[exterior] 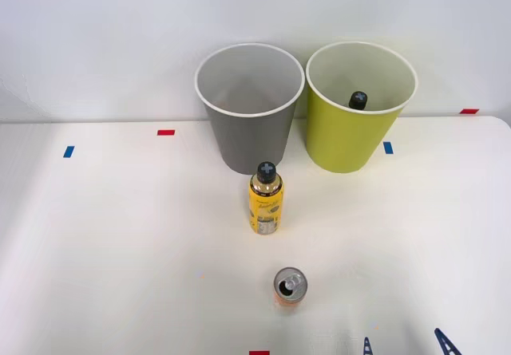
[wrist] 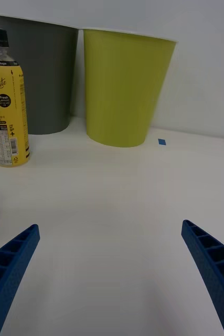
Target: Put cans in the gray bin, plastic bottles in the light green bin
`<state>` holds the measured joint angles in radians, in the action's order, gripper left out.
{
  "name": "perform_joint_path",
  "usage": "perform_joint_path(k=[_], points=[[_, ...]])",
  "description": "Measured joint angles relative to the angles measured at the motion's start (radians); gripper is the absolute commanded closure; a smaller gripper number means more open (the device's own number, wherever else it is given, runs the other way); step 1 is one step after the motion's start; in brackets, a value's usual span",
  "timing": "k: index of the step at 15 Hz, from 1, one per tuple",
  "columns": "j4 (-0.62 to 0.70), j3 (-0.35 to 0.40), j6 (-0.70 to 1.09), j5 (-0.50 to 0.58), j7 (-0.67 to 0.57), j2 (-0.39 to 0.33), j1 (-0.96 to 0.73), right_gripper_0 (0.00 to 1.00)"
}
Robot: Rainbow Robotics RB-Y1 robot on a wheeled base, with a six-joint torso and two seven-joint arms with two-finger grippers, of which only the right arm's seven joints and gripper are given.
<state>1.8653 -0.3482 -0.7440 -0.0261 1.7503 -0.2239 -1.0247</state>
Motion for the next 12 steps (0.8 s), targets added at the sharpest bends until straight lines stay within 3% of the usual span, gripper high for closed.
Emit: perform_joint_path(k=[12], points=[[0.000, 0.000, 0.000, 0.000, 0.000, 0.000, 0.000, 0.06]])
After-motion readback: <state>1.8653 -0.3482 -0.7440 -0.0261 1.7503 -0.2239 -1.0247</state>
